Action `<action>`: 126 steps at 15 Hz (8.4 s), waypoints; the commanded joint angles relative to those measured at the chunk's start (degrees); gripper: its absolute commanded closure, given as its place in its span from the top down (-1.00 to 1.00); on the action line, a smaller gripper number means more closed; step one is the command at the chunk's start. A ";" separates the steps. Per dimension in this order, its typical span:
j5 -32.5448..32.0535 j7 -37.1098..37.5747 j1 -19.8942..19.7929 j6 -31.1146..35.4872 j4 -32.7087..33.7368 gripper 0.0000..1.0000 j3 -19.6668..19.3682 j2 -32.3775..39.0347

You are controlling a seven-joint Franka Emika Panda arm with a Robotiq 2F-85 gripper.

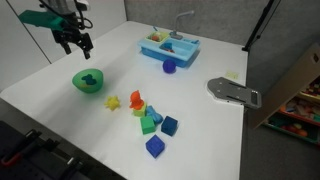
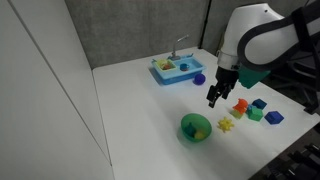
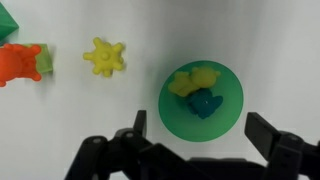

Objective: Remove the green toy from the green bowl and put it on the table

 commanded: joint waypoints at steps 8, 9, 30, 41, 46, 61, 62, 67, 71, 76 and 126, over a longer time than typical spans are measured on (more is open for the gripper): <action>-5.21 1.09 3.92 8.51 -0.37 1.00 -1.07 6.93; -5.23 0.80 4.08 10.30 -0.39 1.00 -1.00 7.96; -1.08 1.14 6.48 34.54 0.79 1.00 -1.04 23.16; -1.31 2.75 12.70 37.01 3.03 1.00 -5.32 26.79; -1.58 3.30 15.44 36.59 4.59 1.00 -8.19 27.53; -1.62 2.87 15.50 35.28 4.13 -0.66 -8.85 26.27; -1.63 3.16 15.86 34.95 3.75 -0.67 -9.22 25.57; -1.67 3.78 16.29 34.47 0.63 -0.76 -9.53 19.39; -2.19 4.42 16.55 34.13 -2.43 -0.76 -10.24 13.26; -6.86 7.70 18.49 32.53 -4.19 -0.80 -17.42 7.00; -15.22 16.57 17.59 20.78 0.36 1.00 -25.57 13.68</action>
